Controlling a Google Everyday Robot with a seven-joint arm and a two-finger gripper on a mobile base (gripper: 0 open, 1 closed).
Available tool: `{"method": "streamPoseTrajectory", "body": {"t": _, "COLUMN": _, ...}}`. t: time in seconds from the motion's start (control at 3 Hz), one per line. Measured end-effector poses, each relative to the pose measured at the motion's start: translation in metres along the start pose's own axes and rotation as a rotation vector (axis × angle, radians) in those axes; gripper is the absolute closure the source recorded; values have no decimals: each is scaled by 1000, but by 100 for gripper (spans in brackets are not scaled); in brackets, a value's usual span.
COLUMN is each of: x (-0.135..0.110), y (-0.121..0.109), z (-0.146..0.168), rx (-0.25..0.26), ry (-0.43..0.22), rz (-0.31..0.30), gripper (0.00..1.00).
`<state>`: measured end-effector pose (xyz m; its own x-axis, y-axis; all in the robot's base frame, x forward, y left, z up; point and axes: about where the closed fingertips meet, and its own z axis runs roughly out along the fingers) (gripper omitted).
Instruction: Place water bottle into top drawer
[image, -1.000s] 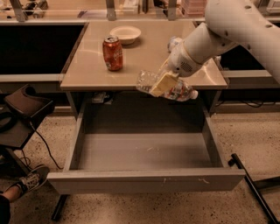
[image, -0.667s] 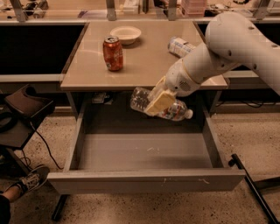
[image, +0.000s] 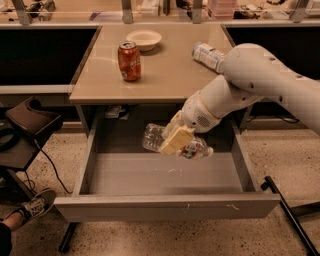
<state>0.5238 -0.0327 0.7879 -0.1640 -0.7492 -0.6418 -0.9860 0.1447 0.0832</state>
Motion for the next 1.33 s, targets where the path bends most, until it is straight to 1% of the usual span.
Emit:
{"method": "streamPoseTrajectory", "body": {"t": 0.33, "x": 6, "y": -2, "z": 5, "rx": 43, "ry": -9, "rz": 5, "gripper": 100}}
{"method": "streamPoseTrajectory", "body": {"t": 0.67, "x": 49, "y": 0, "z": 26, "rx": 126, "ry": 6, "rz": 38, "gripper": 100}}
{"method": "streamPoseTrajectory", "body": {"t": 1.0, "x": 96, "y": -16, "z": 51, "rx": 225, "ry": 16, "rz": 109, "gripper": 100}}
{"method": "streamPoseTrajectory", "body": {"t": 1.33, "x": 133, "y": -48, "z": 70, "rx": 292, "ry": 49, "rz": 194, "gripper": 100}}
